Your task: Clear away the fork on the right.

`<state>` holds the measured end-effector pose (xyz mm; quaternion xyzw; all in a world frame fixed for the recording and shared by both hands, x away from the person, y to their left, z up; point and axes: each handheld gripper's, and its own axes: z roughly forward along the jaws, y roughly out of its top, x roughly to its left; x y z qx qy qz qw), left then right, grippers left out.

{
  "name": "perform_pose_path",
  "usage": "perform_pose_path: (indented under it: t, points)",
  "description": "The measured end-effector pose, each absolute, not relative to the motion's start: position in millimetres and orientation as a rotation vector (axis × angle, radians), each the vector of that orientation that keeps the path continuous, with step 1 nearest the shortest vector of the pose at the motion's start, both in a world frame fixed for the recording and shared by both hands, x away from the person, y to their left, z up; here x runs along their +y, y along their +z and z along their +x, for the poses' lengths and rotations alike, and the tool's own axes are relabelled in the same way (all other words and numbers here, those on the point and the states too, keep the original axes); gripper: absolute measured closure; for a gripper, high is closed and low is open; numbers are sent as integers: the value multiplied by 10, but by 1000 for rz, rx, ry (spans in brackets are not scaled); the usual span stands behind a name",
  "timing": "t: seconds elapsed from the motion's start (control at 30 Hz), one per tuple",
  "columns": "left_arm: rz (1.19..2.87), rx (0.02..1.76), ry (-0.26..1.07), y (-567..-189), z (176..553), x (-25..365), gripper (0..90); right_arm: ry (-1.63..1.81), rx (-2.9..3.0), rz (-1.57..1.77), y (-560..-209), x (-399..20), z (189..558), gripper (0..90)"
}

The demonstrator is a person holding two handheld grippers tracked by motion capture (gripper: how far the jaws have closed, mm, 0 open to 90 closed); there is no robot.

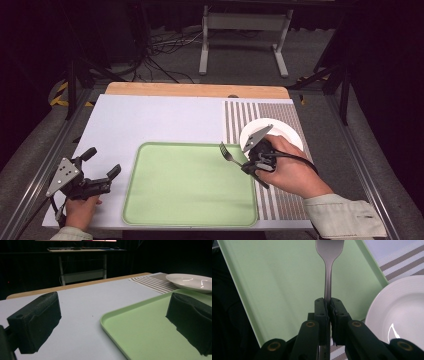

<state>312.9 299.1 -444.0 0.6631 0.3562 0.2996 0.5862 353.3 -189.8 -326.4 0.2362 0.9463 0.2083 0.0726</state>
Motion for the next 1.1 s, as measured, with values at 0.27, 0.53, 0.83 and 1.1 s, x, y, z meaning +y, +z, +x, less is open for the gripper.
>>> perform_pose_path:
  t: [0.27,0.53,0.83,1.1]
  points:
    - [1543,829,702,-4440,3130,2992,3,637,2811,887,-3292,-1743,3581,852]
    - [1545,829,698,-4439,3130,2995,3,651,2778,1033,-3301,-1678,3638,852]
    - [1545,829,697,-4437,3130,2999,3,619,2755,1173,-3348,-1570,3692,852]
    - [1545,828,696,-4438,3131,3002,3,594,2732,1284,-3396,-1536,3749,851]
